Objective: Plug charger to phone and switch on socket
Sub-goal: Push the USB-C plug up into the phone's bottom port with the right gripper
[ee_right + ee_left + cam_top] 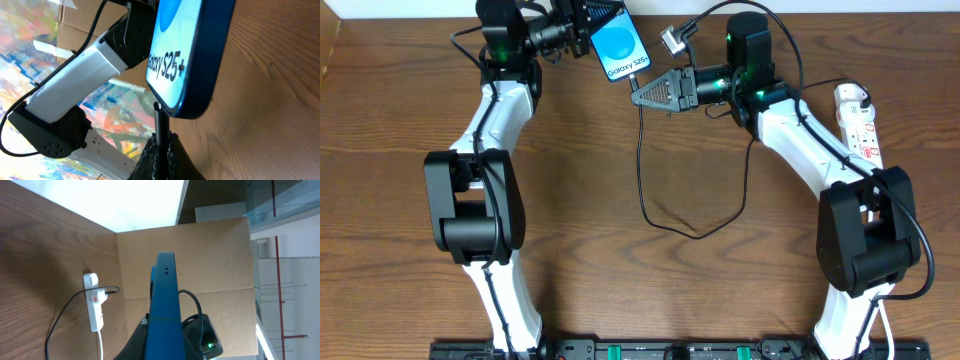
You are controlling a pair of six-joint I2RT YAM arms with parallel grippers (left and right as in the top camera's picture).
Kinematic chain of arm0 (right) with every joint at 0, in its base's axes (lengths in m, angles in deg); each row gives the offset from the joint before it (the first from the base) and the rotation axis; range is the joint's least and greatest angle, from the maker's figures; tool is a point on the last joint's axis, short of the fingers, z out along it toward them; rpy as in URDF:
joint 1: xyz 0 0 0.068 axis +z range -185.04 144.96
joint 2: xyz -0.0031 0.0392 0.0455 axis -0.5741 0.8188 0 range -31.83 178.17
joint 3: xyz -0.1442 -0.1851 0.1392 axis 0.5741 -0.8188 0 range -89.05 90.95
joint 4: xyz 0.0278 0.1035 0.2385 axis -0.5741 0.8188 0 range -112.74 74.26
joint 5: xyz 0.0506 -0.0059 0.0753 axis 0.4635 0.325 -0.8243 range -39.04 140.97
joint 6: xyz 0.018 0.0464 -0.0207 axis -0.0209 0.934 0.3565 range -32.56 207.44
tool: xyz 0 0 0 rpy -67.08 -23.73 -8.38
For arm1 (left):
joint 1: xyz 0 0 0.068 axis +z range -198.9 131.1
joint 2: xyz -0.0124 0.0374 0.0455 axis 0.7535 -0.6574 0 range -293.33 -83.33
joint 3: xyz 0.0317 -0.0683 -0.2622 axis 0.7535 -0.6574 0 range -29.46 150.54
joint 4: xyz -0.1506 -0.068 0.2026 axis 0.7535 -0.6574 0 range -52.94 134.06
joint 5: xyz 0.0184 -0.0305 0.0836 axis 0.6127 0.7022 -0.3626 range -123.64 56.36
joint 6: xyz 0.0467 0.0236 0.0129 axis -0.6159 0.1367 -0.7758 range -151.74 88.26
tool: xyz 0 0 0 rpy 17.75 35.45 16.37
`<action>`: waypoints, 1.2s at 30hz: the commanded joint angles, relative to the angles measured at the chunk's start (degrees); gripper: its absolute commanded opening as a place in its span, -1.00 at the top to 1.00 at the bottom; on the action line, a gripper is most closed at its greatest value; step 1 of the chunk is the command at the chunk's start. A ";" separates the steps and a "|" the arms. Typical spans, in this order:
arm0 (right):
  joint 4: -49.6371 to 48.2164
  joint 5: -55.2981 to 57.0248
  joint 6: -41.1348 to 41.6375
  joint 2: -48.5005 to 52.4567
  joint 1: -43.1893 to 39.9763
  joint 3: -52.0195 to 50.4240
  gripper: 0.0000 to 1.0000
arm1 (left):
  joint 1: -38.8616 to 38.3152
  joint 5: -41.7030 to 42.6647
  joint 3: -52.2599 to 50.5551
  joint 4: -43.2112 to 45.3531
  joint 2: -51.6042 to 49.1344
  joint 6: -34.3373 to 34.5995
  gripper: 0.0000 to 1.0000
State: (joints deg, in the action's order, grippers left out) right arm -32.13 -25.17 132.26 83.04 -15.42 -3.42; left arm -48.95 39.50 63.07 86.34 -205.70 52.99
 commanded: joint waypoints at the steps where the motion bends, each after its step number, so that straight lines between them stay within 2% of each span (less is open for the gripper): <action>1: -0.72 2.14 1.05 0.59 0.07 -0.09 0.98 | -0.37 2.54 0.44 0.76 1.84 0.44 0.85; 36: -5.05 1.18 9.62 0.57 -0.26 -0.09 0.98 | -0.37 4.02 0.44 0.74 1.84 -1.73 0.85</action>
State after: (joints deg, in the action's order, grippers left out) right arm -36.63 -26.35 140.48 83.07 -15.42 -3.68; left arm -48.91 39.74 63.07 86.38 -205.70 52.84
